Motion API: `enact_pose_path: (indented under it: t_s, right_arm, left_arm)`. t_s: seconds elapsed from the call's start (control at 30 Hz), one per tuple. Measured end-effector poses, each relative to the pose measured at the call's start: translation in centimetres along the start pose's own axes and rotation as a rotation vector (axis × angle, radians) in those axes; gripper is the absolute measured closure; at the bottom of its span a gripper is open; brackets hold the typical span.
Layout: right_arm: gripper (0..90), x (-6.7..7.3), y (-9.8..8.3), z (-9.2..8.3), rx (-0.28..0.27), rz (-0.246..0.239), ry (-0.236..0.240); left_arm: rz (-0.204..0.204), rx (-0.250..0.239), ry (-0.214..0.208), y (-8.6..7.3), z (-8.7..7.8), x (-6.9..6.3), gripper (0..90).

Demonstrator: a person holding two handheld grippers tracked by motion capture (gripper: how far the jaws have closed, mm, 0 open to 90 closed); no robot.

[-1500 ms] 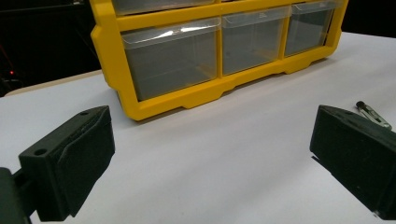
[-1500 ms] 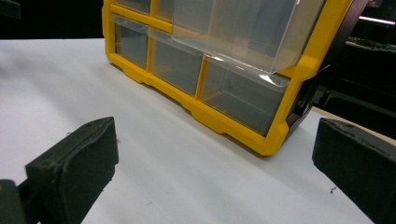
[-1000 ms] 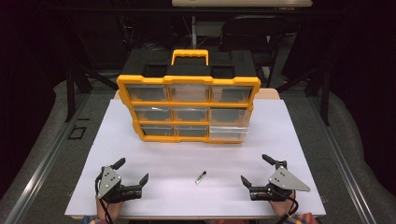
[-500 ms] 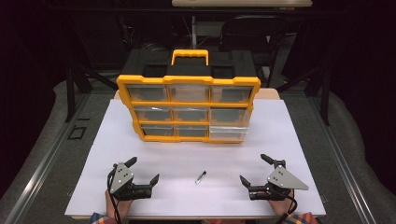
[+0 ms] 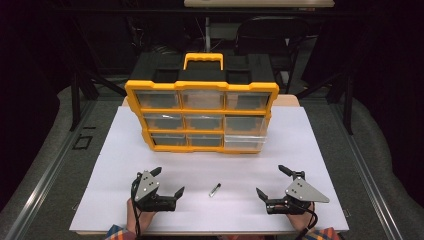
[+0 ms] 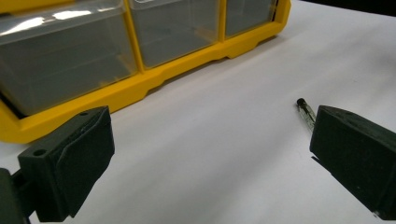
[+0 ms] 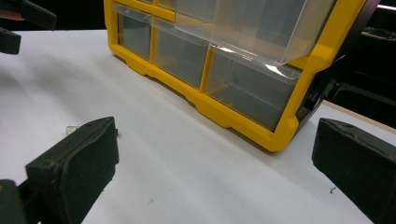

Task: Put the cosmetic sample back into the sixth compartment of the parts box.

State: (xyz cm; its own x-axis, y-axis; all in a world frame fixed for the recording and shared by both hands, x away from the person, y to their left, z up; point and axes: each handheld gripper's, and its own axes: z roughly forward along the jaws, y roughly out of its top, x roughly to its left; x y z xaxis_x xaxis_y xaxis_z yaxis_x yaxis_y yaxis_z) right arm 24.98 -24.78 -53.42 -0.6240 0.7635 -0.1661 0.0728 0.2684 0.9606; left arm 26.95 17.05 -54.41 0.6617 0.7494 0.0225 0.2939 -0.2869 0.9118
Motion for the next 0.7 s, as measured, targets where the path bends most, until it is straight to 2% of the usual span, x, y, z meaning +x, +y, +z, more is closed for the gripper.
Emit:
enact_pose_path:
  t_s: [0.07,0.33,0.53,0.7]
  right_arm:
    - [0.0,0.0,0.0,0.0,0.003,-0.003,-0.003]
    - [0.0,0.1,0.0,0.0,0.006,0.002,-0.001]
    - [0.1,0.0,0.0,0.0,0.005,0.005,-0.004]
    - [0.0,0.0,0.0,0.0,0.008,0.003,0.001]
  left_arm:
    - [0.001,0.017,-0.007,0.2,0.5,-0.4,0.0]
    - [-0.01,0.032,-0.038,0.7,1.4,-1.2,0.0]
    - [0.003,0.034,-0.057,1.2,2.1,-2.2,0.0]
    - [0.017,0.06,-0.066,1.6,2.7,-2.7,0.0]
